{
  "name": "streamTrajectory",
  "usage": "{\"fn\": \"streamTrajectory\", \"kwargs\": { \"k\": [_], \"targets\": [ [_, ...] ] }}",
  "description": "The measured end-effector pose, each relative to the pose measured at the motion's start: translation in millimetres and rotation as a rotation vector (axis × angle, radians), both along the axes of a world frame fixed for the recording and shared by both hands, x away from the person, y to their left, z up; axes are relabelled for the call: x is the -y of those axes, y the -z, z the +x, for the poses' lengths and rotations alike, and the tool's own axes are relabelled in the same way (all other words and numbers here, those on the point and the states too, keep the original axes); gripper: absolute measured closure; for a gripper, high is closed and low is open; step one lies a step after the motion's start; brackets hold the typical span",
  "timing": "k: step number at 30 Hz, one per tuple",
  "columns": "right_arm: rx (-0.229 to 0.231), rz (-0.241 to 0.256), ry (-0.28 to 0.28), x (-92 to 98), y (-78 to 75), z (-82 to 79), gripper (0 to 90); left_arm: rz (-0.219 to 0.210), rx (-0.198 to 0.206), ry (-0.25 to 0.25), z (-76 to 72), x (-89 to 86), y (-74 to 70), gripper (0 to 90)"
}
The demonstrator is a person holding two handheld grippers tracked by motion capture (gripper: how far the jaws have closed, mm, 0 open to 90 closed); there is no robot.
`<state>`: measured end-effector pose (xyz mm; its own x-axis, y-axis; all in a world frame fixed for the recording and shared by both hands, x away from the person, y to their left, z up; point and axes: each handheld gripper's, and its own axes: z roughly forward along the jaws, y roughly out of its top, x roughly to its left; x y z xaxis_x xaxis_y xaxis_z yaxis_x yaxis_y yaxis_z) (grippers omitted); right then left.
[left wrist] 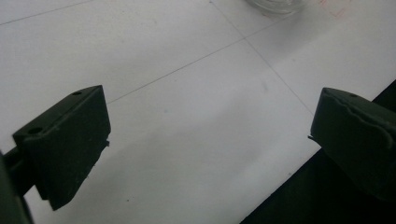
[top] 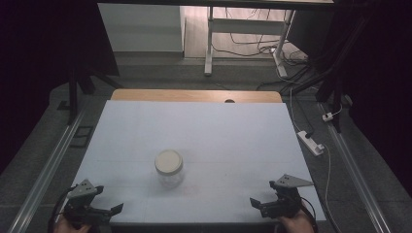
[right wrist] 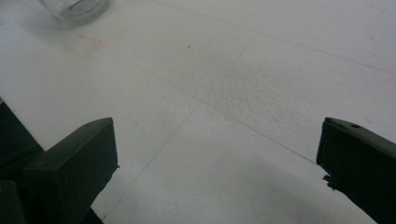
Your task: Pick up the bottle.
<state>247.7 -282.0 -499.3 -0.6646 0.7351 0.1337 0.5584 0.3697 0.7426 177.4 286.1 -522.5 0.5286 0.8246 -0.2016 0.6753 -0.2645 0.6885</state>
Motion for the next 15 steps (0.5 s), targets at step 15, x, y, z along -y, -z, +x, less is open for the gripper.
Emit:
{"fn": "streamTrajectory", "kwargs": {
  "k": [15],
  "targets": [
    [0.001,-0.01,-0.008,-1.6,0.7,0.3,0.0,0.006,0.04,0.013,-0.5,6.3,-5.8,0.0]
  ]
}}
